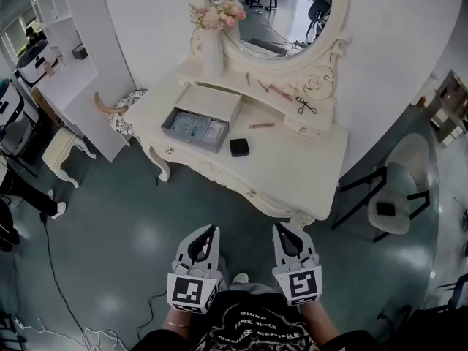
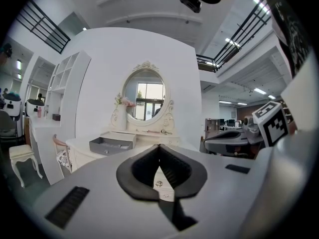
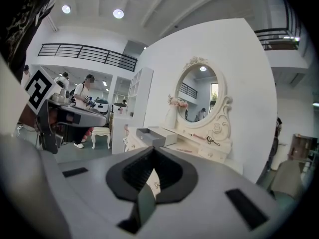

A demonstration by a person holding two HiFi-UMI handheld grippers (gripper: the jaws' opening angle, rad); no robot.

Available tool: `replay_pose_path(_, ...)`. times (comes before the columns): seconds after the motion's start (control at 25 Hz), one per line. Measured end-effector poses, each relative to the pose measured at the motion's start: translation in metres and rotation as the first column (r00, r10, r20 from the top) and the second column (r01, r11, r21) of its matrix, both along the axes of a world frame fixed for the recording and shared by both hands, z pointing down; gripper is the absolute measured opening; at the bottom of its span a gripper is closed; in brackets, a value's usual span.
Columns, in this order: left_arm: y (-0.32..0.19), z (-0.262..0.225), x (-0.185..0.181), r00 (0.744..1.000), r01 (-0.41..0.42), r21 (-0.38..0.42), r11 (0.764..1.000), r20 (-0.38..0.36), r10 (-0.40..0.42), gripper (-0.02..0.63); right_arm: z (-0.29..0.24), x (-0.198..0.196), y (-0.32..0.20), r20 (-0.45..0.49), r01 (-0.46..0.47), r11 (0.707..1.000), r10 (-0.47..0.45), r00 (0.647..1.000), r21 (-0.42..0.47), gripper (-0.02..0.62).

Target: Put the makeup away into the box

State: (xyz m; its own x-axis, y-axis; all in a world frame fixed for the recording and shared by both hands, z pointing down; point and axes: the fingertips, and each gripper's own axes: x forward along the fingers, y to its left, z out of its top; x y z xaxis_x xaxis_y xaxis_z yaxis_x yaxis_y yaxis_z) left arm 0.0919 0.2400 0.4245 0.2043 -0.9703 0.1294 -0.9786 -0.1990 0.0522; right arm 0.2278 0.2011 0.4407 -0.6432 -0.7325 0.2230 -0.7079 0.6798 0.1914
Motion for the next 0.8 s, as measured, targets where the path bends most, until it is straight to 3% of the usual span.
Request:
replay_pose_path(0.16,-0.01,0.001,-0.005,1.0,-0.006,-0.007,1.0,0.008,0.006,0.015,-0.003,-0.002,-0.01,0.032,-0.017,1.0,0.017,0.999,-0.006,0.009)
replay_pose_path(0.8,-0.062,-0.003,-0.035,1.0,-0.023,-0.007,1.0,0.001,0.023,0.015,-0.009,-0.03,-0.055,-0.008,-0.018,1.0,0.018,1.0,0.022,0.009)
